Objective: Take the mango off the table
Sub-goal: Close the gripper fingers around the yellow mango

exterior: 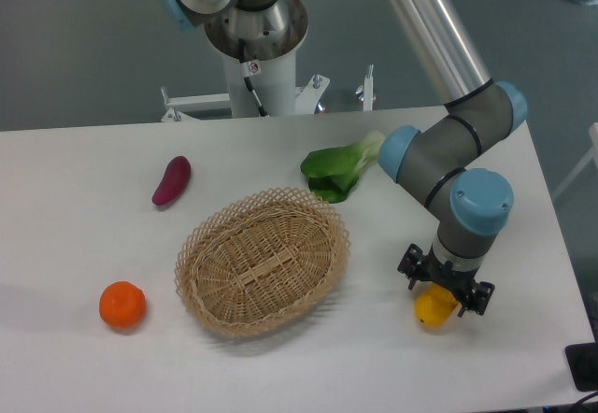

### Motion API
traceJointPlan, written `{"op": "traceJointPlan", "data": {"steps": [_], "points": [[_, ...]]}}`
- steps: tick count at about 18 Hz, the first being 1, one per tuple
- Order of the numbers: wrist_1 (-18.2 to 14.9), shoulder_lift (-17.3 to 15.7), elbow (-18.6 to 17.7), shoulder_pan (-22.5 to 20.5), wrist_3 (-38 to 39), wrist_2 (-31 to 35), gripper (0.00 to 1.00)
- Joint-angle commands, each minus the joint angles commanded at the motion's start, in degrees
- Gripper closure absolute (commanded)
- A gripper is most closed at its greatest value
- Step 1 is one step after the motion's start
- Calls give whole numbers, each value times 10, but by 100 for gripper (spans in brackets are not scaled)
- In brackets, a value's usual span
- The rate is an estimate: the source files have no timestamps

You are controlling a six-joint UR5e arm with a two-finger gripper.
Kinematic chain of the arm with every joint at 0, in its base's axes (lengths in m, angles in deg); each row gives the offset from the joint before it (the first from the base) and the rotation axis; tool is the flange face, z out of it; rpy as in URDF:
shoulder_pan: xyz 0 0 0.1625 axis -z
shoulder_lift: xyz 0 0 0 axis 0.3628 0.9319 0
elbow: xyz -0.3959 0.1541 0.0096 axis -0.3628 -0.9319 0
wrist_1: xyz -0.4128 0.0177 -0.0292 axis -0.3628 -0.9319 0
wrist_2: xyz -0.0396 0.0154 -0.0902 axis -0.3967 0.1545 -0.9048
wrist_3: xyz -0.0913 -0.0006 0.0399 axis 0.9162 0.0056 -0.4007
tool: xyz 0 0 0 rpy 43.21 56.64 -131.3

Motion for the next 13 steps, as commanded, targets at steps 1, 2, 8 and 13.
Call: {"op": "traceJointPlan", "data": {"steps": [1,2,8,13], "points": [[0,-1,0,0,0,-1,33],[0,-1,0,0,-1,0,34],[-3,-12,0,0,-5,-1,40],[-21,-32,3,-11,-7,-6,40]]}}
